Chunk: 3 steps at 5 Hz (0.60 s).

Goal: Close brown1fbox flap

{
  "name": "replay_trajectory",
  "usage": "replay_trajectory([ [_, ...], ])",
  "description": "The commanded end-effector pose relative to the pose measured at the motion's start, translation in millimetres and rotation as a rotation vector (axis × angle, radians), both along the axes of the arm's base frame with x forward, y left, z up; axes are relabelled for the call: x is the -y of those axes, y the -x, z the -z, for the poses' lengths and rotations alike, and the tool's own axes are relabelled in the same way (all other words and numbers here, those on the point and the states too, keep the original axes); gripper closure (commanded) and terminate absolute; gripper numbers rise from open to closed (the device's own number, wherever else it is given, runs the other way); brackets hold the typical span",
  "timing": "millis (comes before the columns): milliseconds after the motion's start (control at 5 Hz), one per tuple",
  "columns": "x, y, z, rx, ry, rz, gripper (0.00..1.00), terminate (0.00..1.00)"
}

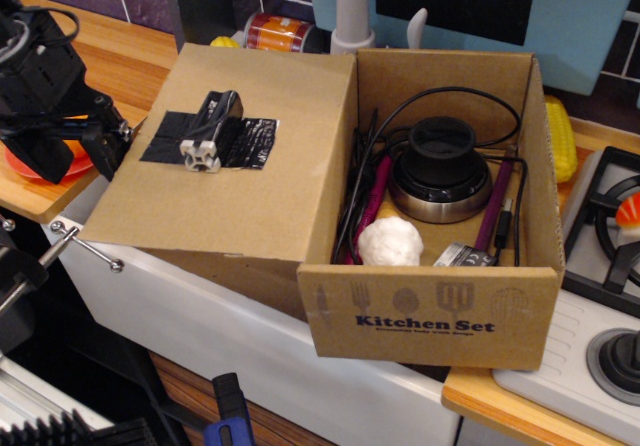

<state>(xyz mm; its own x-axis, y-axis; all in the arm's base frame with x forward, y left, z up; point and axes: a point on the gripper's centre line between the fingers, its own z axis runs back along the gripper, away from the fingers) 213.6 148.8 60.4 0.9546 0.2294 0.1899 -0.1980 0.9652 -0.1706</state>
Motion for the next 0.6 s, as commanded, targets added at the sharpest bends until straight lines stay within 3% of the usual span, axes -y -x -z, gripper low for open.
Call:
replay_trajectory([
  [0, 18.7, -19.8, -40.6, 0.089, 0.018, 0.050, 0.00, 0.00],
  [400, 43.7, -33.4, -87.7, 0.064, -0.141, 0.093, 0.00, 0.00],
])
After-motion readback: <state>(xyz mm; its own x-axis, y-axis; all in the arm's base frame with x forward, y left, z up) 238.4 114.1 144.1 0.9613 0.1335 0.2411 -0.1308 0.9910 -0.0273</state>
